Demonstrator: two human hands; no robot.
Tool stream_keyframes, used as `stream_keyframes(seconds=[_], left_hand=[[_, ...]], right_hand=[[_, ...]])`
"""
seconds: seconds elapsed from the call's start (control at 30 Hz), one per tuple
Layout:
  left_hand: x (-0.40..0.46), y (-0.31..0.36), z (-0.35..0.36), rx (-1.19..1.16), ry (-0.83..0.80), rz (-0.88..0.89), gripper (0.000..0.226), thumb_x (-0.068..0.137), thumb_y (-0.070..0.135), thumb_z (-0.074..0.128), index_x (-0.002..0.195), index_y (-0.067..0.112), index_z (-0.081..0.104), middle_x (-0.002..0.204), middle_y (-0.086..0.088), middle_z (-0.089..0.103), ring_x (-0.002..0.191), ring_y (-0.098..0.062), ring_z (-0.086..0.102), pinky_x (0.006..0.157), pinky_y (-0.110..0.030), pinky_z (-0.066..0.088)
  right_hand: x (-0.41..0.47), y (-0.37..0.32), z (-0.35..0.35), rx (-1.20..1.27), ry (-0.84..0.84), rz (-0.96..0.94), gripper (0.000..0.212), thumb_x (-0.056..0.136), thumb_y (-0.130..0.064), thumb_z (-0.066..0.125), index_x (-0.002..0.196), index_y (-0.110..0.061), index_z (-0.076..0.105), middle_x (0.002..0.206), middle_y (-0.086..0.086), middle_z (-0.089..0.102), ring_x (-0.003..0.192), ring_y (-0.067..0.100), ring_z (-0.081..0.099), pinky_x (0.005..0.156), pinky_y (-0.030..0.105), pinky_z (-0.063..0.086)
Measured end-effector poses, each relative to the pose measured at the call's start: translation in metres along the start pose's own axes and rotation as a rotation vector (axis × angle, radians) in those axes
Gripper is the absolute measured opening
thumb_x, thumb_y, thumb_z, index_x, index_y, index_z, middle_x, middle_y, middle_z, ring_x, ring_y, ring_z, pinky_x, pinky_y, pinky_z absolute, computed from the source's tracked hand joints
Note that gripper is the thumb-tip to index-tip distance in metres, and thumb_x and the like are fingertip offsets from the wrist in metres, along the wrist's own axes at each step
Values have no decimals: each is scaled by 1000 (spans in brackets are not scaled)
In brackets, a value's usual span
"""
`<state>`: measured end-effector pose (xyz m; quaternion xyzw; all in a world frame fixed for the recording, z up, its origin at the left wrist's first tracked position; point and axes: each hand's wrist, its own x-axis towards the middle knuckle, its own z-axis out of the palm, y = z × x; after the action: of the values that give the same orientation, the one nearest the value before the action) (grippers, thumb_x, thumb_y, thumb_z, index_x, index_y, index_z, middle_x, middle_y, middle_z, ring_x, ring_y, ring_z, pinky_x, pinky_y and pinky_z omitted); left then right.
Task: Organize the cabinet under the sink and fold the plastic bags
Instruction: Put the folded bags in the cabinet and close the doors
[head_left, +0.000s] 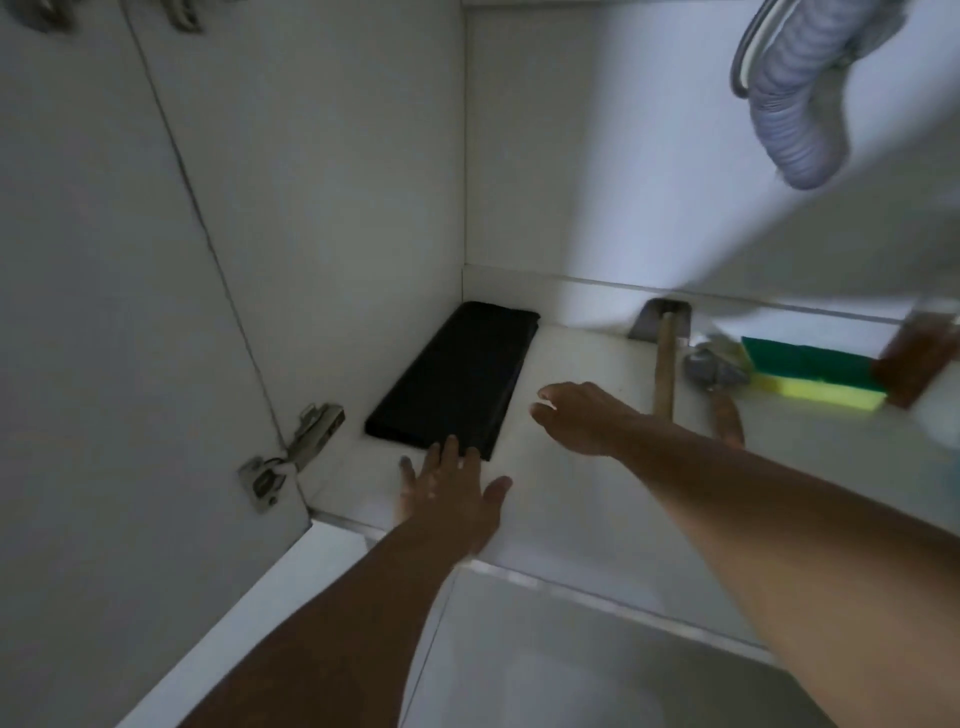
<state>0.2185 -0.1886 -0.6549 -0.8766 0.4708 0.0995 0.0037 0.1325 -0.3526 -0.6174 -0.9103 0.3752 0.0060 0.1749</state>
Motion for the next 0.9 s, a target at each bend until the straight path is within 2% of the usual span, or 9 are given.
stream_keyframes(seconds=[0.1, 0.2, 0.27, 0.33, 0.43, 0.53, 0.67, 0.8, 0.9], left_hand=[[-46, 4, -1, 15, -14, 75, 67, 100, 57, 14, 155, 20, 13, 163, -7, 4, 150, -25, 4, 120, -52, 3], [-95, -7, -11, 8, -55, 164, 67, 99, 59, 18, 152, 18, 24, 159, -8, 22, 147, -26, 17, 119, -50, 7], [-117, -12, -16, -9, -104, 166, 67, 98, 60, 23, 150, 17, 31, 155, -7, 32, 144, -25, 25, 119, -49, 11], [-143, -22, -27, -48, -148, 164, 69, 97, 61, 29, 150, 17, 31, 155, -7, 33, 143, -26, 28, 119, -48, 15], [-180, -23, -47, -48, -184, 203, 69, 97, 59, 37, 150, 16, 30, 155, -7, 33, 140, -26, 33, 115, -43, 27], [-216, -11, -72, -62, -192, 269, 69, 96, 54, 47, 149, 14, 33, 152, -8, 37, 136, -26, 39, 108, -38, 34], [-256, 10, -101, -58, -168, 388, 66, 93, 50, 56, 145, 12, 38, 145, -9, 43, 128, -26, 46, 101, -35, 40], [-289, 44, -134, -8, -148, 517, 64, 92, 46, 59, 143, 10, 41, 146, -8, 43, 130, -25, 45, 104, -34, 39], [-315, 80, -167, -7, -134, 625, 65, 93, 44, 59, 146, 12, 39, 150, -7, 38, 136, -24, 38, 108, -33, 33]], right_hand=[[-55, -5, 2, -71, -1, 66, 53, 104, -43, 34, 149, -16, 38, 156, 6, 37, 141, 26, 37, 111, 38, 33], [-109, -18, -3, -71, -21, 144, 52, 103, -43, 35, 150, -19, 38, 157, 5, 34, 142, 26, 34, 112, 38, 31], [-136, -23, -11, -50, -22, 145, 53, 103, -43, 37, 149, -17, 40, 156, 5, 35, 142, 26, 34, 112, 38, 31], [-175, -39, -24, -41, -20, 170, 51, 103, -40, 37, 146, -13, 43, 153, 8, 38, 140, 27, 37, 109, 36, 33], [-235, -57, -44, 19, 22, 229, 41, 106, -30, 33, 135, -7, 50, 142, 14, 47, 128, 29, 47, 101, 33, 41], [-291, -64, -63, 69, 54, 274, 33, 107, -26, 32, 114, -9, 58, 126, 11, 57, 105, 20, 55, 81, 22, 46], [-365, -61, -95, -114, 84, 306, 39, 103, -37, 41, 119, -9, 62, 118, 12, 63, 104, 26, 61, 93, 38, 49], [-445, -56, -137, -111, 167, 391, 39, 101, -42, 45, 113, -11, 65, 114, 8, 64, 98, 20, 59, 93, 35, 49], [-502, -52, -176, -156, 238, 467, 39, 98, -41, 49, 116, -10, 65, 120, 8, 62, 101, 23, 58, 92, 34, 49]])
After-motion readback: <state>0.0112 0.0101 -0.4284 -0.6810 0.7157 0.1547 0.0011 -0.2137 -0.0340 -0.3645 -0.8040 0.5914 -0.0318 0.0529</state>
